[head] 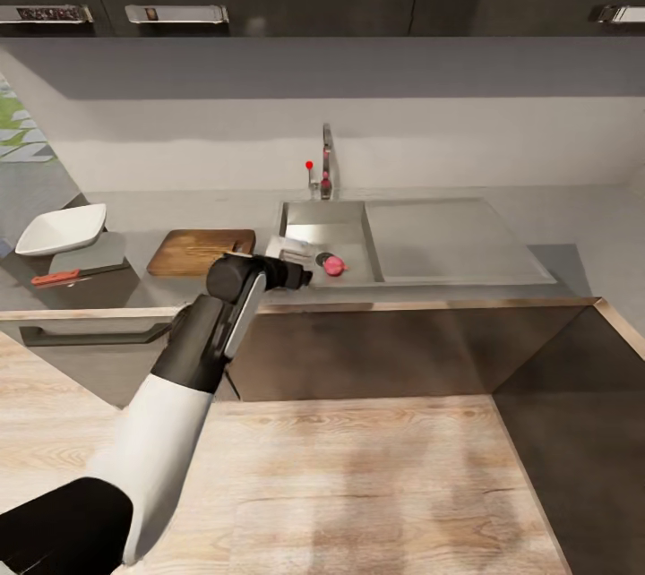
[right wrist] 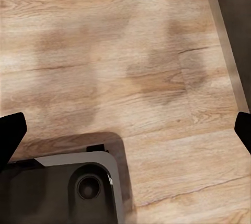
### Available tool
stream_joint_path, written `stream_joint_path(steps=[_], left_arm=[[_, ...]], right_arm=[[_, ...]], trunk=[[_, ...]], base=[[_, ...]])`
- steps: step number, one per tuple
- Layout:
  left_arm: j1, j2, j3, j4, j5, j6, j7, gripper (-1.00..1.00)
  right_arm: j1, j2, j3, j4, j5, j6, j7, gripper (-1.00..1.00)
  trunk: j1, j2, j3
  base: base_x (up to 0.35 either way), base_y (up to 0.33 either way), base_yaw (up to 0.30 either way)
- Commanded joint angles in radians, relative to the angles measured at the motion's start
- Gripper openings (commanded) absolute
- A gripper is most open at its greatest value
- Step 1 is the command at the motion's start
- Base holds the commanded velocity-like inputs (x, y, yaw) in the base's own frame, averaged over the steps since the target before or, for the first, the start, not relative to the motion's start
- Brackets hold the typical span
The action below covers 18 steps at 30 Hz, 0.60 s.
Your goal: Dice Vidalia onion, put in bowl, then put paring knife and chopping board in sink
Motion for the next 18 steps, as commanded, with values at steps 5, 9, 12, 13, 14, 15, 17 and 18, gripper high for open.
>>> stream_joint_path(steps=[5, 9, 12, 13, 14, 15, 17, 18], left_arm=[[-0.121, -0.003, 0.0, 0.154, 0.072, 0.002, 0.001, 1.0], [-0.229, -0.005, 0.0, 0.356, 0.115, -0.003, 0.0, 1.0], [-0.331, -0.009, 0.0, 0.55, 0.145, -0.023, -0.001, 1.0], [-0.366, -0.01, 0.0, 0.615, 0.16, -0.042, -0.001, 1.0], [-0.38, -0.01, 0.0, 0.644, 0.167, -0.053, -0.001, 1.0], [-0.4, -0.011, 0.0, 0.691, 0.181, -0.078, 0.0, 1.0], [-0.417, -0.011, 0.0, 0.736, 0.195, -0.108, 0.005, 1.0], [-0.424, -0.011, -0.001, 0.753, 0.2, -0.119, 0.01, 1.0]], right_arm=[[0.0, 0.0, 0.0, 0.001, 0.001, 0.001, -0.001, 1.0], [0.0, 0.0, 0.0, 0.007, 0.001, 0.001, -0.001, 1.0], [0.0, 0.0, 0.0, 0.009, 0.001, 0.0, -0.001, 1.0], [0.0, 0.0, 0.0, 0.009, 0.0, 0.0, -0.001, 1.0], [0.0, 0.0, 0.0, 0.009, 0.0, 0.0, -0.002, 1.0], [0.0, 0.0, 0.0, 0.009, 0.0, -0.001, -0.002, 1.0], [0.0, 0.0, 0.0, 0.009, 0.0, -0.001, -0.001, 1.0], [0.0, 0.0, 0.0, 0.009, 0.0, -0.001, -0.001, 1.0]], trunk=[[0.001, -0.002, -0.002], [0.001, -0.002, -0.002], [0.001, -0.002, -0.002], [0.001, -0.002, -0.002], [0.001, -0.002, -0.002], [0.001, -0.002, -0.002], [0.001, -0.002, -0.002], [0.001, -0.002, -0.002]], base=[[0.0, 0.0, 0.0], [0.0, 0.0, 0.0], [0.0, 0.0, 0.0], [0.0, 0.0, 0.0], [0.0, 0.0, 0.0], [0.0, 0.0, 0.0], [0.0, 0.0, 0.0], [0.0, 0.0, 0.0]])
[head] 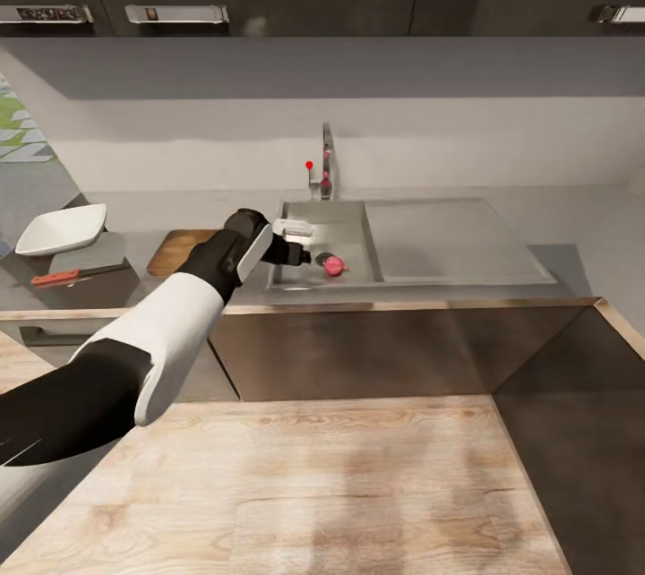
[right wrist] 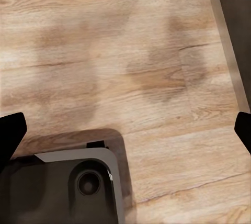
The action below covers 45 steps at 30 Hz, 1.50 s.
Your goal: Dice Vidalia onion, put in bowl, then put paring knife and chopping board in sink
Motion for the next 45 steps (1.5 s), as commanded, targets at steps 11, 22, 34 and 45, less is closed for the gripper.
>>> stream_joint_path(steps=[11, 22, 34, 45], left_arm=[[-0.013, 0.007, -0.007, -0.04, 0.016, 0.016, 0.014, 1.0], [-0.013, 0.008, -0.007, -0.04, 0.016, 0.02, 0.014, 1.0], [0.005, 0.027, -0.01, -0.034, 0.01, 0.02, 0.016, 1.0], [0.042, 0.027, -0.013, -0.023, 0.008, 0.019, 0.016, 1.0]], right_arm=[[0.0, -0.001, -0.003, -0.011, 0.001, -0.004, -0.008, 1.0], [0.0, -0.002, -0.005, -0.012, 0.001, -0.004, -0.008, 1.0], [0.0, -0.002, -0.006, -0.012, 0.0, -0.003, -0.008, 1.0], [0.0, -0.002, -0.006, -0.012, 0.0, -0.003, -0.006, 1.0]], trunk=[[0.001, -0.002, -0.002], [0.001, -0.002, -0.002], [0.001, -0.002, -0.015], [0.001, -0.002, -0.032]], base=[[0.071, -0.056, 0.0], [0.231, -0.206, 0.0], [0.136, -0.131, 0.0], [0.002, -0.002, 0.0]])
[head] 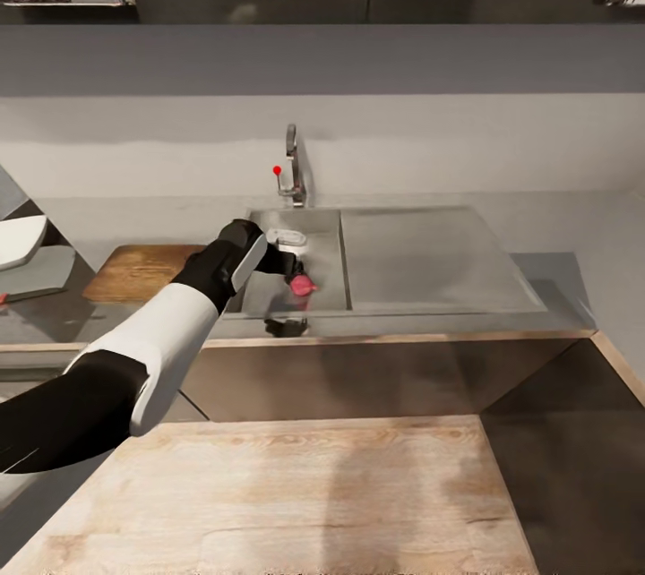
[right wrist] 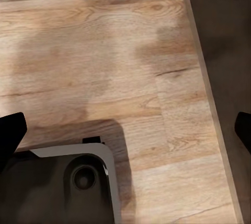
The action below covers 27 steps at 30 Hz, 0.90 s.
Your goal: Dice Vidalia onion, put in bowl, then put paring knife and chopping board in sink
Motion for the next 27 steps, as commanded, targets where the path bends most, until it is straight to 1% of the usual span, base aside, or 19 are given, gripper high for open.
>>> stream_joint_path(steps=[1, 4, 5, 6, 10, 13, 19, 27], left_arm=[[0.003, 0.001, -0.004, 0.0, 0.006, 0.003, 0.003, 1.0], [0.009, 0.0, -0.004, 0.0, 0.005, 0.003, 0.015, 1.0], [0.01, 0.0, -0.004, -0.001, 0.005, 0.003, 0.048, 1.0], [0.01, -0.001, -0.003, 0.0, 0.005, 0.003, 0.059, 1.0], [0.011, -0.001, -0.004, 0.001, 0.006, 0.003, 0.076, 1.0], [0.012, -0.002, -0.004, 0.001, 0.006, 0.003, 0.079, 1.0], [0.013, -0.004, -0.004, 0.001, 0.007, 0.003, 0.08, 1.0], [0.015, -0.007, -0.004, 0.0, 0.007, 0.003, 0.08, 1.0]], right_arm=[[0.0, 0.0, 0.0, -0.001, 0.0, -0.001, -0.003, 1.0], [0.0, 0.001, 0.0, -0.001, 0.0, -0.001, -0.003, 1.0], [0.0, 0.001, 0.0, -0.001, 0.0, -0.001, -0.003, 1.0], [0.0, 0.001, 0.0, -0.001, 0.0, -0.001, -0.003, 1.0], [0.0, 0.001, 0.0, -0.001, 0.0, -0.001, -0.003, 1.0], [0.0, 0.0, 0.0, -0.001, 0.0, -0.001, -0.003, 1.0], [0.0, 0.0, 0.0, -0.001, 0.0, -0.001, -0.001, 1.0], [0.0, -0.001, 0.0, -0.001, 0.0, -0.001, -0.001, 1.0]], trunk=[[0.001, -0.002, -0.003], [0.001, -0.002, -0.008], [0.001, -0.002, -0.01], [0.001, -0.002, -0.011], [0.001, -0.002, -0.018], [0.001, -0.002, -0.022], [0.001, -0.002, -0.032], [0.001, -0.002, -0.045]], base=[[0.0, 0.0, 0.0], [0.0, 0.0, 0.0], [0.0, 0.0, 0.0], [0.0, 0.0, 0.0], [0.003, 0.0, 0.0], [0.095, 0.0, 0.0], [0.198, -0.027, 0.0], [0.201, -0.164, 0.0]])
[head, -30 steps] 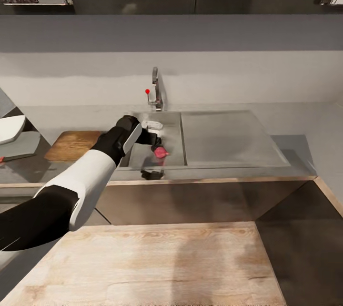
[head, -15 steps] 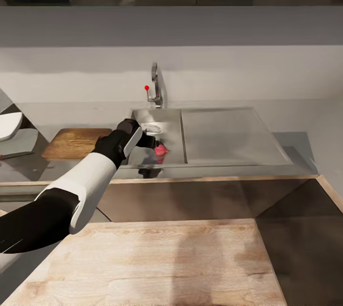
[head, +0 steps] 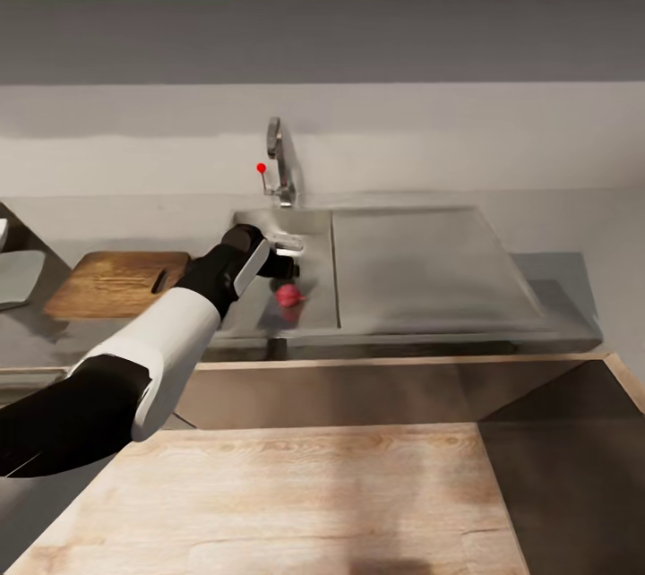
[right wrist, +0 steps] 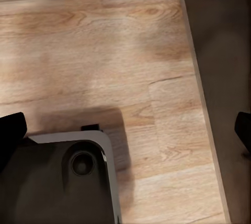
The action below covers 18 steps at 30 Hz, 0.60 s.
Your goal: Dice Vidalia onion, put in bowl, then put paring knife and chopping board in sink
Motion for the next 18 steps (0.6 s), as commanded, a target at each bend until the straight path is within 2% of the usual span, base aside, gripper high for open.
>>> stream_joint_path(steps=[1, 7, 18], left_arm=[[0.0, 0.0, -0.005, -0.001, 0.011, 0.003, 0.01, 1.0], [0.029, 0.0, -0.005, -0.001, 0.01, 0.003, 0.01, 1.0], [0.042, 0.0, -0.005, -0.001, 0.011, 0.003, 0.01, 1.0]], right_arm=[[0.0, 0.0, 0.001, -0.001, 0.0, -0.001, -0.003, 1.0], [0.0, 0.0, 0.001, -0.001, 0.0, -0.001, -0.003, 1.0], [0.0, 0.0, 0.001, -0.001, 0.0, -0.001, -0.003, 1.0]], trunk=[[0.001, -0.002, -0.003], [0.001, -0.002, -0.013], [0.001, -0.002, -0.03]], base=[[0.118, -0.112, 0.0], [0.038, -0.036, 0.0], [0.002, -0.001, 0.0]])
